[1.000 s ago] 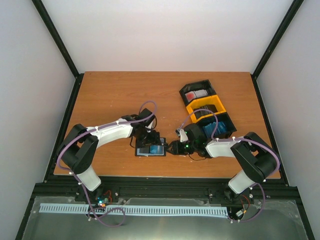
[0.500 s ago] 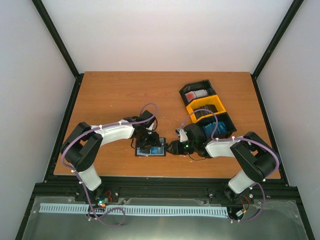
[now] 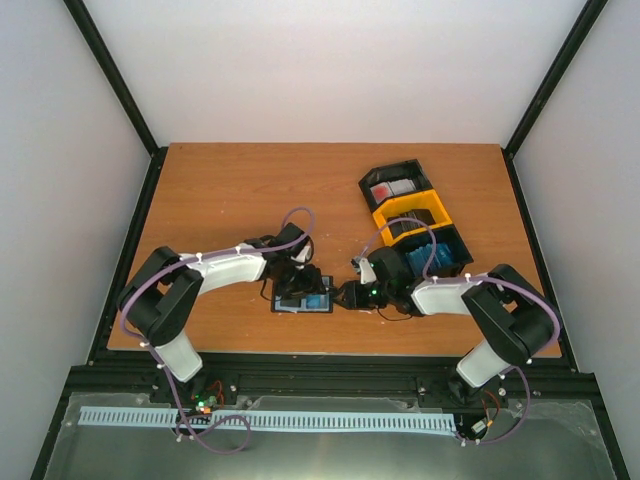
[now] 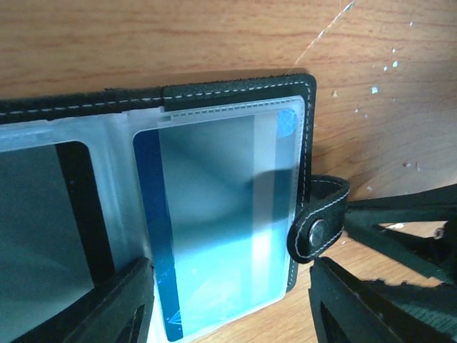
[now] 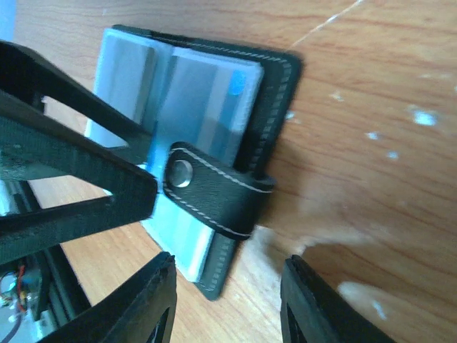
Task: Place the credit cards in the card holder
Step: Insert the credit card into the card holder, then turn over the card slot in the card holder.
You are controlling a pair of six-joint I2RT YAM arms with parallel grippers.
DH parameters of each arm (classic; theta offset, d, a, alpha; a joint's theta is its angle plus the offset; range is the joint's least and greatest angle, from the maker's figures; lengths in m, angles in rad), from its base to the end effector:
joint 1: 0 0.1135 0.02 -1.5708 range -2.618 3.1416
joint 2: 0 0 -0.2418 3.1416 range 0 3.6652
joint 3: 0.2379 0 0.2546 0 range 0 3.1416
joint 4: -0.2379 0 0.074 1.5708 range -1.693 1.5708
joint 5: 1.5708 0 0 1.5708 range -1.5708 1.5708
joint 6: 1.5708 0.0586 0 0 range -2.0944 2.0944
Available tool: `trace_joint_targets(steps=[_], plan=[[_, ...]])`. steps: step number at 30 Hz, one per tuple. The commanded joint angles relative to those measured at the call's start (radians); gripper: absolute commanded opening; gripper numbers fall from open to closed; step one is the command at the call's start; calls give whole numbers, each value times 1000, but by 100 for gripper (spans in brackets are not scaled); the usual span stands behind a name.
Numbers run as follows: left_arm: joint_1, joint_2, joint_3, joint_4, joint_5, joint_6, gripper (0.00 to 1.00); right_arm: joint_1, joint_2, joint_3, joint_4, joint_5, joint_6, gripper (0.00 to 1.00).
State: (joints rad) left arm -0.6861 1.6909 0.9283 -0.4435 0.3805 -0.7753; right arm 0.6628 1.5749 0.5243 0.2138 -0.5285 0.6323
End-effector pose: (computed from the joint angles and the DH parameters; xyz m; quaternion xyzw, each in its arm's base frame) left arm 0.2300 -0.2165 0.1061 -0.0088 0.9662 -0.2573 0.0085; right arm 0.2021 0.1953 0.0779 -0.1074 0.8995 0.4034 0.1292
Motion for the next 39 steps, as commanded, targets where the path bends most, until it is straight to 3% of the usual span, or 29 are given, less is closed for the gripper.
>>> trace_joint_targets(steps=[1,8,17,19,28,34,39], plan=[[-13,-63,12,-70,-129,-3,64,9,-70,-4,-108,109,-17,41],[28,-213,-40,-72,-234,-36,76,12,-182,29,-266,245,-43,43],[141,-366,-245,57,-154,-41,82,68,-170,63,-309,310,-24,44],[145,-359,-261,76,-142,-25,80,86,-149,72,-303,311,-15,44],[153,-332,-292,93,-129,4,55,134,-96,98,-283,340,28,43],[152,-315,-307,115,-107,18,57,142,-74,107,-273,340,40,43],[152,-305,-309,132,-80,21,64,143,-50,107,-236,293,36,43]])
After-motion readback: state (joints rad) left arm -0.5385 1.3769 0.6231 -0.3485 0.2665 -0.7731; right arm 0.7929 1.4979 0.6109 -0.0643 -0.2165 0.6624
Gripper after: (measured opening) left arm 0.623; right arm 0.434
